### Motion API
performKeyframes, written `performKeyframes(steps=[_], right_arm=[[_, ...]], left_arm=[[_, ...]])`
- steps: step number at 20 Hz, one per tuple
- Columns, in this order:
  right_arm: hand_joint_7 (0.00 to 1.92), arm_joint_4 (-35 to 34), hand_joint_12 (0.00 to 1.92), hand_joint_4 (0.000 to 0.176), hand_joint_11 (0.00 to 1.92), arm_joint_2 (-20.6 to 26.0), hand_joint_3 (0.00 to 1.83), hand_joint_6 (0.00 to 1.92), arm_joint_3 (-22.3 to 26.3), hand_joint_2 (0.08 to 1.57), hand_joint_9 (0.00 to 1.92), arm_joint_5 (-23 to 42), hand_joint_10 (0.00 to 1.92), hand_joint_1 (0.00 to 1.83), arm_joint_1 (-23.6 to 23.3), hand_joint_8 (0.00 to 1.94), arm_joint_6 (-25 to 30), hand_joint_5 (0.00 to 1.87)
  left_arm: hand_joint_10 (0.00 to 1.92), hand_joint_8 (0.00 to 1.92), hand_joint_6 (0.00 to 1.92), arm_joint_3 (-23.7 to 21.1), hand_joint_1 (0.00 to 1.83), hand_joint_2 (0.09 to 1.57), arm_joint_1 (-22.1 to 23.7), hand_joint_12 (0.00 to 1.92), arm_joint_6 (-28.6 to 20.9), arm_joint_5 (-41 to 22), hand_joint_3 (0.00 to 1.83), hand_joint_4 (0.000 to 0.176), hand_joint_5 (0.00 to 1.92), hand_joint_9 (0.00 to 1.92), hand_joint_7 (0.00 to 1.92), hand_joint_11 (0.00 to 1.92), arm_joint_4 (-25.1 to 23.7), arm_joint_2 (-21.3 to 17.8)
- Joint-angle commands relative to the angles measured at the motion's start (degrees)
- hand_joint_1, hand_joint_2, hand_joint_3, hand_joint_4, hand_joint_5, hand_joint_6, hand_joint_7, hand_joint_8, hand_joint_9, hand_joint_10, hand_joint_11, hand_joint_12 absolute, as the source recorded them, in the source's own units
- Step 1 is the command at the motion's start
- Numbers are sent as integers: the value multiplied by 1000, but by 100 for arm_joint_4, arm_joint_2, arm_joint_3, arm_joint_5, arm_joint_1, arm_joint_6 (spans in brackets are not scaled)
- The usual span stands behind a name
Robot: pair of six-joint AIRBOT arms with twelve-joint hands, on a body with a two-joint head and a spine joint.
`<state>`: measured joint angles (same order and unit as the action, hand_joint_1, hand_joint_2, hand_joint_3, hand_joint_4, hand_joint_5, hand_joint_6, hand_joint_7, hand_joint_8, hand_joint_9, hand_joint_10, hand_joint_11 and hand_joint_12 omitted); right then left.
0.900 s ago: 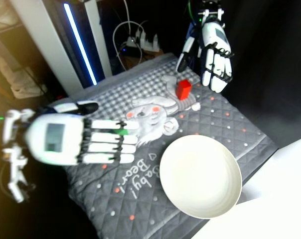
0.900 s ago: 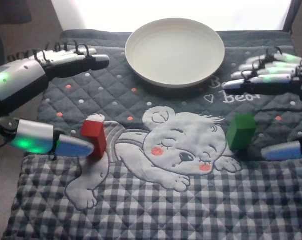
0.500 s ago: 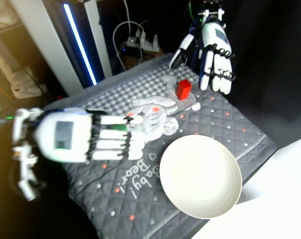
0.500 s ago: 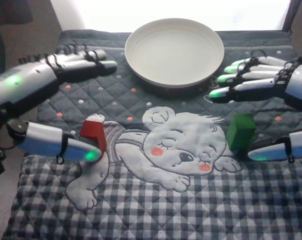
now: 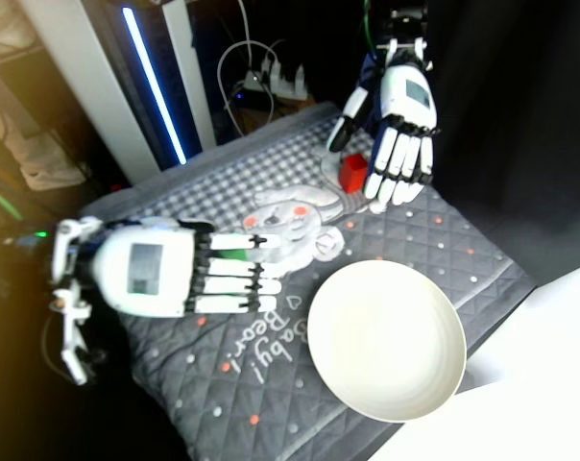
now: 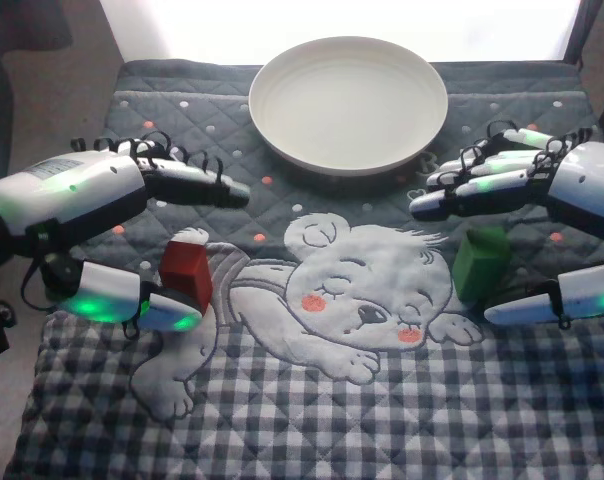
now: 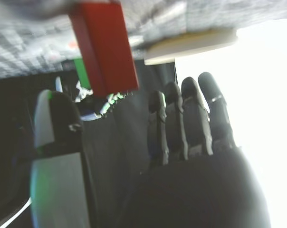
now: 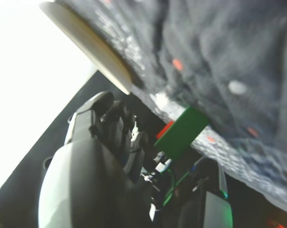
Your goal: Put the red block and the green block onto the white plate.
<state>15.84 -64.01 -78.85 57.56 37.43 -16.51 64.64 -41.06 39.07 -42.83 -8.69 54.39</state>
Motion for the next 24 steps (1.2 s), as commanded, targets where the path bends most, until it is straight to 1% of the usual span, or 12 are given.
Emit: performKeyframes(steps=[1,4,6,7,8,9,10,11,15,18,20,24], right_arm=[[482,-231,951,101,0,32,2,3,-36,953,415,629,13,1035,-64,5,34,598],[792,-231,1223,20,81,-15,1,3,-66,976,713,618,68,1097,-64,30,34,719],[916,-231,1113,0,268,-29,2,9,-78,1004,900,606,80,1211,-64,17,34,879],[1120,-231,1080,0,392,-35,0,548,-79,1047,1078,604,80,1248,-64,631,34,1036],[1120,-230,1168,0,228,-47,4,733,-83,1062,1034,599,38,1243,-64,790,34,1051],[982,-230,1795,0,217,-51,3,89,-82,1064,878,599,799,1273,-64,1169,34,1368],[982,-229,1795,0,217,-55,3,89,-83,1064,878,599,799,1273,-64,1169,34,1368],[1027,-229,1896,0,430,-55,1,49,-87,992,855,600,1385,1227,-64,1124,33,1450],[973,-231,1921,0,793,-54,0,182,-131,1001,865,601,1885,1224,-64,1458,33,1380],[1018,-262,1921,0,733,-54,0,331,-175,988,835,613,1798,1209,-66,1228,34,1338],[909,-340,1921,0,1110,-53,0,324,-241,986,1001,723,1916,1215,-184,1723,34,1343],[1124,-323,1921,0,1307,-353,0,357,-658,990,1214,675,1921,1213,-1071,1304,9,1322]], left_arm=[[28,14,12,42,936,954,64,1101,-35,-606,3,0,609,470,559,0,111,1],[71,43,10,71,966,975,64,1295,-35,-552,2,0,709,607,729,20,111,27],[327,67,12,115,1059,1012,68,1537,-36,-524,1,0,867,657,910,10,122,84],[868,194,526,131,1164,1030,69,1729,-36,-513,5,0,1100,622,1058,79,137,107],[1263,1001,350,144,1255,1079,68,1883,-36,-513,0,0,1190,580,1006,137,169,125],[1290,1293,157,160,1274,1090,68,1875,-36,-514,0,0,1292,752,936,399,204,142],[1290,1293,157,180,1274,1090,67,1875,-35,-515,0,0,1292,752,936,399,227,158],[1395,1376,139,199,1268,1108,67,1912,-35,-521,0,0,1292,740,878,426,248,169],[1289,1337,101,258,1269,1093,115,1921,40,-706,0,0,1340,659,892,103,392,171],[1348,1394,50,339,1268,1106,318,1844,63,-829,0,0,1328,775,873,500,377,246],[1166,1335,37,458,1279,1097,630,1487,65,-870,0,0,1318,967,928,833,244,403],[1039,1068,46,870,1295,1048,1464,1457,76,-1058,0,0,1339,1043,1093,714,102,842]])
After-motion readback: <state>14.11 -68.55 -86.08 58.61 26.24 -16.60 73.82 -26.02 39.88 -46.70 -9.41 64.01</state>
